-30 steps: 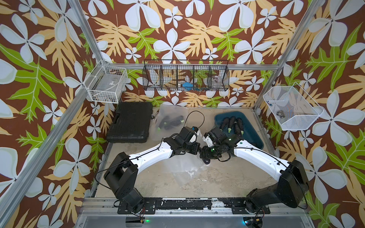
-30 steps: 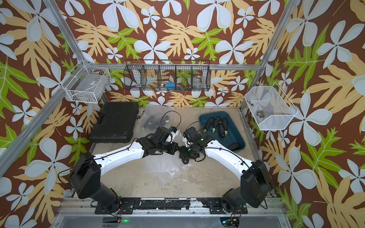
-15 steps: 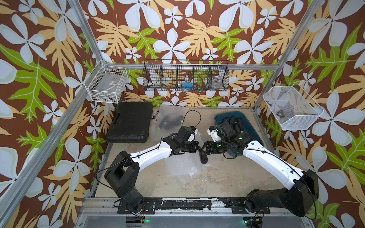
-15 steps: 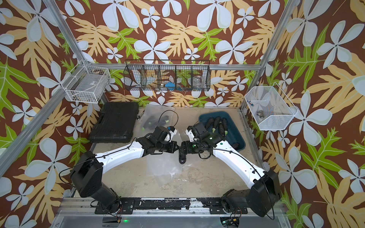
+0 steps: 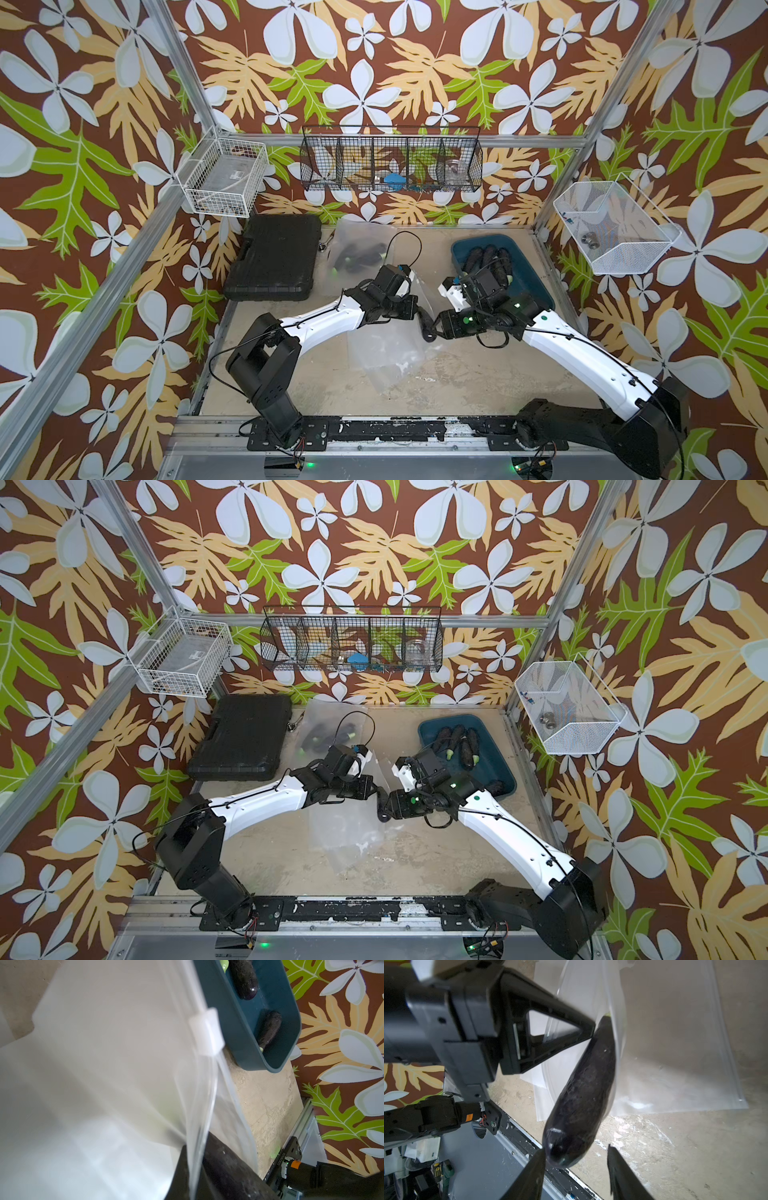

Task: Place the eggplant in a zip-top bag and seal the zipper
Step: Place the eggplant in the zipper food storage bag.

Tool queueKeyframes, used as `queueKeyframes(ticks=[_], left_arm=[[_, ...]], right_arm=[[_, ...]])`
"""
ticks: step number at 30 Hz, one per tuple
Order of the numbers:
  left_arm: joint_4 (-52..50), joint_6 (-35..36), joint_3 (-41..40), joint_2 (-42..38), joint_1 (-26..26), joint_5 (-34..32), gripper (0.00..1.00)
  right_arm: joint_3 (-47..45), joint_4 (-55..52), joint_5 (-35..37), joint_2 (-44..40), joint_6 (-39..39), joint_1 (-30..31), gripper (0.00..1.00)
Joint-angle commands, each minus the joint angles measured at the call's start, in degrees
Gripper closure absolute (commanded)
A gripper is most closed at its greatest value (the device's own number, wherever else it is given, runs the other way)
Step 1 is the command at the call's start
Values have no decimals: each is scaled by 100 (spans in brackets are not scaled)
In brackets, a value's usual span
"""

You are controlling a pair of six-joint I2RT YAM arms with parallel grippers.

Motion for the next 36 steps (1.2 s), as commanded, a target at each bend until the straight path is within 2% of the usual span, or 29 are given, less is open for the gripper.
queueKeyframes(ticks=[1, 4, 10, 15, 23, 28, 30, 36], left_arm=[[89, 14, 51, 23, 12, -75, 100], [83, 15, 51, 7, 6, -55, 100], [29, 93, -8, -108, -3, 106, 100], [-105, 215, -3, -231, -68, 122, 100], [-142, 121, 44, -414, -89, 122, 100], [-150, 139, 68, -271, -22, 139, 100], [-129, 128, 35, -208, 10, 125, 100], [-89, 129, 68, 9, 57, 97, 100]], right_arm=[[-117, 227, -324, 75, 136, 101, 49], [-220, 456, -264, 216, 253, 171, 51], [-85, 979, 251, 486, 535, 156, 65], [238, 1072, 297, 1061, 531, 137, 68], [449, 1114, 378, 1502, 278, 144, 57], [553, 987, 455, 1253, 91, 135, 36], [640, 893, 491, 1006, 27, 87, 31], [738, 515, 288, 447, -258, -737, 28]])
